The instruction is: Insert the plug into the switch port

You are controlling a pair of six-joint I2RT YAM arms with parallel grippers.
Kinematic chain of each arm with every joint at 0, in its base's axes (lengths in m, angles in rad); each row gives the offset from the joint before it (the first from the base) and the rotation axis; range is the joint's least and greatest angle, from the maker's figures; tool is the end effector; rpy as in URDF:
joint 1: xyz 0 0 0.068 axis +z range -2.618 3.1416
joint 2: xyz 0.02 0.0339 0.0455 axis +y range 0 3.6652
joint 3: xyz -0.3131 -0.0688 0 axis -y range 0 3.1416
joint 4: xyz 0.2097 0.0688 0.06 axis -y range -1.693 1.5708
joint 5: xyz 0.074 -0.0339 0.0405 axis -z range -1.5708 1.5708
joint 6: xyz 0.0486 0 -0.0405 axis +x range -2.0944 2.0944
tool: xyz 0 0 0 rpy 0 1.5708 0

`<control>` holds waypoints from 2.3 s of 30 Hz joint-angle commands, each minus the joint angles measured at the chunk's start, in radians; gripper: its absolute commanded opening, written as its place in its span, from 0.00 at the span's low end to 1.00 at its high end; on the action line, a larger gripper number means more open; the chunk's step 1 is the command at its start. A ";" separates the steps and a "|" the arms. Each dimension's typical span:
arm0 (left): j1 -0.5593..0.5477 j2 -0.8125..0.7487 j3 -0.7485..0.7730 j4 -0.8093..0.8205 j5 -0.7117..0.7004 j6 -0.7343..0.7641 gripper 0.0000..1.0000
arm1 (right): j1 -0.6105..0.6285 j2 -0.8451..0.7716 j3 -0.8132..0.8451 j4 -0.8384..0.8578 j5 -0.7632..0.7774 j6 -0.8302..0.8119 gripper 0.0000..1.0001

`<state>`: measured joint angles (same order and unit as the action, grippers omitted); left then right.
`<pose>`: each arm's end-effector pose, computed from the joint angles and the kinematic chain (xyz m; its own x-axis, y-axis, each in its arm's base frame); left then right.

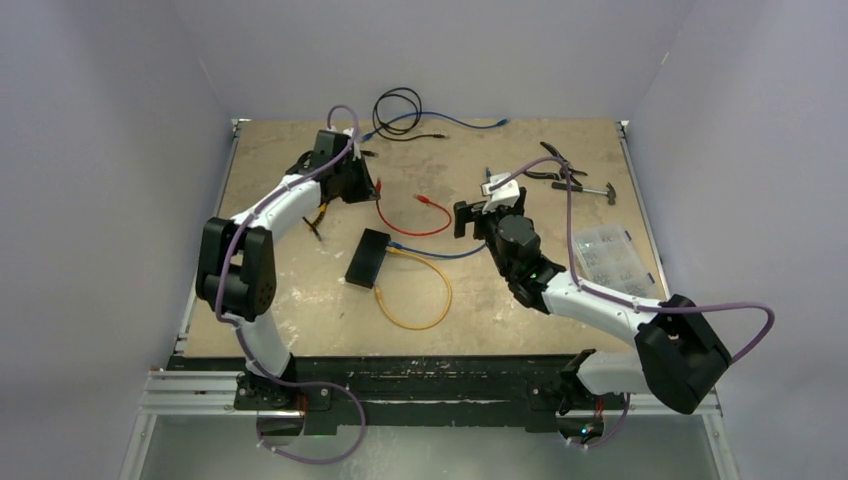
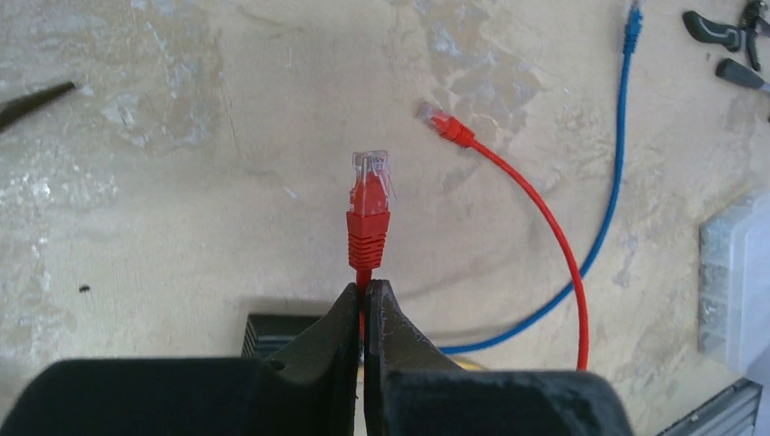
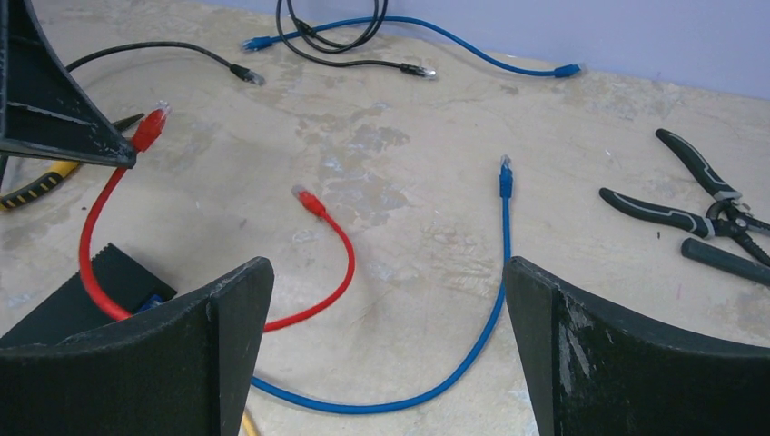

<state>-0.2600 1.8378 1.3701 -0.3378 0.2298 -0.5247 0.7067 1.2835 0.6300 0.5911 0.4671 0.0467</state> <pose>0.3846 -0.1138 0.2870 -0.8050 -0.2906 -0.5173 -0.0005 0.8722 -0.4892 0.2054 0.1466 0.3266 -0.0585 0.0049 -0.9983 -0.2355 0.9717 0.0185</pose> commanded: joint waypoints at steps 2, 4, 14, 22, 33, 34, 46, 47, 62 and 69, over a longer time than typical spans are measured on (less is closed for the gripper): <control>-0.014 -0.158 -0.081 -0.004 0.054 -0.004 0.00 | 0.003 -0.012 0.072 -0.030 -0.101 0.011 0.99; -0.015 -0.196 -0.119 -0.007 0.071 0.001 0.00 | 0.002 0.013 0.107 -0.070 -0.134 0.022 0.99; -0.031 -0.364 -0.286 0.004 0.114 -0.010 0.00 | 0.002 0.161 0.283 -0.299 -0.148 0.064 0.99; -0.045 -0.441 -0.365 0.003 0.119 0.009 0.00 | -0.004 0.294 0.374 -0.451 -0.256 0.088 0.96; -0.052 -0.490 -0.425 0.003 0.084 0.050 0.00 | -0.004 0.464 0.465 -0.571 -0.416 0.125 0.80; -0.053 -0.491 -0.430 0.003 0.082 0.053 0.00 | -0.005 0.473 0.467 -0.570 -0.425 0.127 0.78; -0.059 -0.494 -0.472 0.019 0.090 0.069 0.00 | -0.004 0.566 0.471 -0.525 -0.421 0.134 0.53; -0.059 -0.495 -0.476 0.019 0.091 0.070 0.00 | -0.005 0.572 0.473 -0.524 -0.418 0.133 0.50; -0.064 -0.489 -0.520 0.079 0.099 0.043 0.00 | -0.006 0.623 0.509 -0.490 -0.407 0.135 0.37; -0.068 -0.496 -0.523 0.074 0.096 0.037 0.00 | -0.012 0.641 0.516 -0.478 -0.409 0.118 0.18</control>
<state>-0.3176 1.3724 0.8528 -0.2955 0.3111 -0.4793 0.7055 1.9194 1.1156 0.0845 0.0372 0.1749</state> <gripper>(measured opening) 0.011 0.237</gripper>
